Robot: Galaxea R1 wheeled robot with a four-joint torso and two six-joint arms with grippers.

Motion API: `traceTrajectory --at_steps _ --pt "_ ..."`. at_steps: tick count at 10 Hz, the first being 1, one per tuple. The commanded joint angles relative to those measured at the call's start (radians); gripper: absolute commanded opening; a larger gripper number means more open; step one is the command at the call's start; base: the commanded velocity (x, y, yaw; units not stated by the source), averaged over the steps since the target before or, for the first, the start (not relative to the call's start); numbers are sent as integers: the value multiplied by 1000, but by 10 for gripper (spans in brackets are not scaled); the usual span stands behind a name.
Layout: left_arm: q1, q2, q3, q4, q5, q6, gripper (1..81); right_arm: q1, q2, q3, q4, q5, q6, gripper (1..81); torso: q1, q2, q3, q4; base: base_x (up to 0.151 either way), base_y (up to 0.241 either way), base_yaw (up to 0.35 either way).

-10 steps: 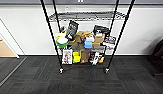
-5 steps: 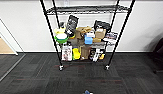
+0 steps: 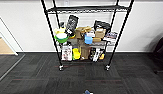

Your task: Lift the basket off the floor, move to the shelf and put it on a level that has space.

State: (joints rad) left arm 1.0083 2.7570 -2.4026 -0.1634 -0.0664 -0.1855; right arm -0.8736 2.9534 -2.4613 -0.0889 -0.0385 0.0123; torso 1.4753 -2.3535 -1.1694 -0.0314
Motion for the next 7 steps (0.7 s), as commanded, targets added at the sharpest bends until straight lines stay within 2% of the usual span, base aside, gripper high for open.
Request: traceTrajectory --at_steps 1,2,4,7 --pt "-86 -23 17 -5 45 -2 811 120 26 12 12 -21 34 811 0 0 0 0 0 0 0" --pt "-86 -41 55 -5 40 0 811 120 26 24 12 -20 44 811 -1 2 0 0 0 0 0" --pt "-98 -137 239 -4 30 0 811 113 17 56 12 -20 54 811 -1 1 0 0 0 0 0" --pt "-104 -197 342 -4 30 0 811 109 -20 125 12 -21 57 811 -1 1 0 0 0 0 0"
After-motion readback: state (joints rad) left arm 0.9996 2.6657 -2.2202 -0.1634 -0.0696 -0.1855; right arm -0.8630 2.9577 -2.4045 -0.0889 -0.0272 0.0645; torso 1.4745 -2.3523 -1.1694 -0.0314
